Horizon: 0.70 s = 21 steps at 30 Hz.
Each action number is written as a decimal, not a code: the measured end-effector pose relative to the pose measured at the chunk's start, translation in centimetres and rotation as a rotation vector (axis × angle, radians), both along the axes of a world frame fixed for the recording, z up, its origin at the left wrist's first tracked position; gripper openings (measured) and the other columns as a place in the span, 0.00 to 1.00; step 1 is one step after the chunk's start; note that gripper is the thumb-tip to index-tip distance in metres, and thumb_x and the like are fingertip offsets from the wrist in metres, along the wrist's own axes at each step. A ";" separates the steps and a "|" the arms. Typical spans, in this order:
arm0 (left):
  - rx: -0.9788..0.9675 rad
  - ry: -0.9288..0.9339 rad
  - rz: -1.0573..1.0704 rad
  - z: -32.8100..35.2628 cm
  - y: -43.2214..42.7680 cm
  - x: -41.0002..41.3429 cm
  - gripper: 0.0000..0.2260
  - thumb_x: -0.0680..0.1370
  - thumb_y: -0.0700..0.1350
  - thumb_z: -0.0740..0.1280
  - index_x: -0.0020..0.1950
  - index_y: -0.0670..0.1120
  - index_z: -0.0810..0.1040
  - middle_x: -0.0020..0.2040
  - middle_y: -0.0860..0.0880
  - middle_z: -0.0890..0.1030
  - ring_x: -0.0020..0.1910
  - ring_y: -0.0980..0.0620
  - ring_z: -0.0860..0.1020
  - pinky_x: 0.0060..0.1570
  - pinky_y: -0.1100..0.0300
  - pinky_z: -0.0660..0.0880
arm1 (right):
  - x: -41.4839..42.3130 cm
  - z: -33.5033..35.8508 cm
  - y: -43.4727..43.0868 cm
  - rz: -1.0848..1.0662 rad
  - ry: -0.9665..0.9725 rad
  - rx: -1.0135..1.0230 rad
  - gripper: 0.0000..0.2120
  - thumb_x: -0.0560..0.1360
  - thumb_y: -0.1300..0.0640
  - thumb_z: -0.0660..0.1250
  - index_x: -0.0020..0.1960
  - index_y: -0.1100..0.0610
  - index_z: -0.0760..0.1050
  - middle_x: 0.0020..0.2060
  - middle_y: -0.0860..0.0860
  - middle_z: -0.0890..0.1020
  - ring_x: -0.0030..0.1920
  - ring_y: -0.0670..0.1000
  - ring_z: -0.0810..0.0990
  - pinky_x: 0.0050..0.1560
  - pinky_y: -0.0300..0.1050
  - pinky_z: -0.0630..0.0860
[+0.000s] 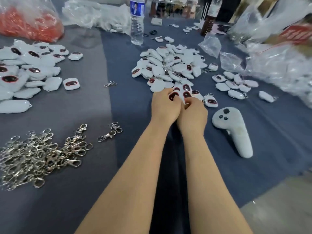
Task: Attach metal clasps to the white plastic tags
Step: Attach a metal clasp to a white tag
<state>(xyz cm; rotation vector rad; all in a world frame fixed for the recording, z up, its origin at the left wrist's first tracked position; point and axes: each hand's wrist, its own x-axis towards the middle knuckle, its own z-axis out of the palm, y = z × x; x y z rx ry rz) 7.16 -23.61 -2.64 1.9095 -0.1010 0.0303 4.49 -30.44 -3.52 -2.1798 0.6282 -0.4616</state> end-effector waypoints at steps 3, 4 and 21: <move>-0.012 -0.004 0.047 -0.2 -0.7 0.5 0.10 0.77 0.39 0.61 0.36 0.49 0.72 0.40 0.54 0.74 0.38 0.57 0.71 0.30 0.70 0.64 | 0.2 -0.1 0.3 -0.036 -0.002 0.030 0.10 0.77 0.54 0.60 0.58 0.54 0.73 0.50 0.51 0.79 0.46 0.51 0.75 0.42 0.43 0.67; -0.025 -0.010 0.063 -0.3 -0.8 0.6 0.12 0.77 0.39 0.61 0.35 0.50 0.70 0.38 0.55 0.72 0.35 0.58 0.69 0.29 0.71 0.64 | 0.2 -0.1 0.3 -0.042 -0.015 0.038 0.11 0.77 0.54 0.61 0.59 0.54 0.71 0.52 0.51 0.79 0.48 0.52 0.76 0.44 0.44 0.68; -0.393 0.025 0.350 1.6 8.1 0.1 0.05 0.76 0.41 0.63 0.46 0.50 0.76 0.43 0.52 0.80 0.46 0.52 0.79 0.51 0.58 0.75 | 1.2 1.6 9.2 0.369 -0.215 0.215 0.06 0.77 0.54 0.63 0.41 0.48 0.70 0.31 0.42 0.75 0.31 0.37 0.73 0.31 0.31 0.68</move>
